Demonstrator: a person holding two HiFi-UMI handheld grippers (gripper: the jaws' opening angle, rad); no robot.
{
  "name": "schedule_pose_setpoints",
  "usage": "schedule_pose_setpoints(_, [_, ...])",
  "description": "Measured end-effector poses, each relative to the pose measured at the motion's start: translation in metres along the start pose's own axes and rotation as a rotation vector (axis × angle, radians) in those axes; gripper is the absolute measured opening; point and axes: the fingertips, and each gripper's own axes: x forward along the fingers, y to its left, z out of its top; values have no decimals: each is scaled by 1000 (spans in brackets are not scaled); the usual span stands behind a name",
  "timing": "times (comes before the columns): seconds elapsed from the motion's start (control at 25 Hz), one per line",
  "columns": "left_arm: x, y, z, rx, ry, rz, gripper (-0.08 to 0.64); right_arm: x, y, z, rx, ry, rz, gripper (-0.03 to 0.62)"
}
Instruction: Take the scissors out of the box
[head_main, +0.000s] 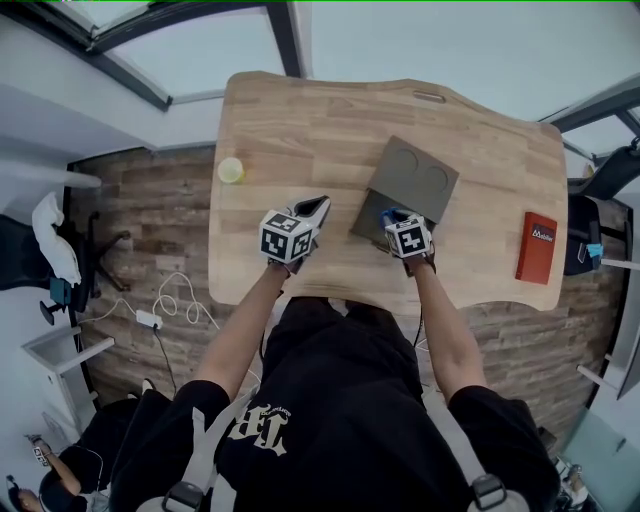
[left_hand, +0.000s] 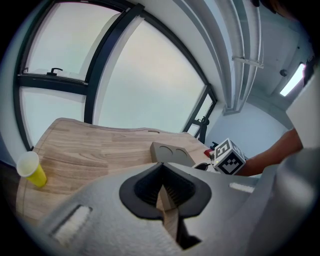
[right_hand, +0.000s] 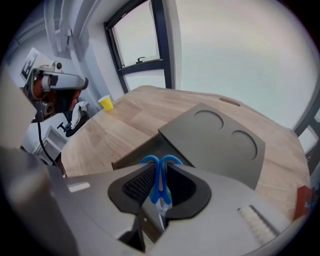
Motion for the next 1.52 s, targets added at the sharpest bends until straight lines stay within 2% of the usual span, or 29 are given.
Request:
schedule_pose_setpoints(0.36, [4,-23,26,46,-37,-18,0,-46,-8,36,32,-176,-28,78])
schedule_pose_setpoints(0.64, [7,-36,59,46,-100,-12,0,-89,-23,76,107,-323,-62,80])
schedule_pose_setpoints(0.92, [13,-50,101,90,-151,-6,0,-143,-40,125,73,-465,-108,80])
schedule_pose_setpoints(1.16, [15,-66,142,120,-207,-5,0,-187,-59,149,61,-555,-143,80])
schedule_pose_setpoints(1.32, [13,-76,168,134,-253,8,0,-212,-74,162,117,-613,-147,80])
schedule_pose_setpoints(1.52, [14,-91,204,136,-311,12,0,-246,-91,181,247,-718,-138,80])
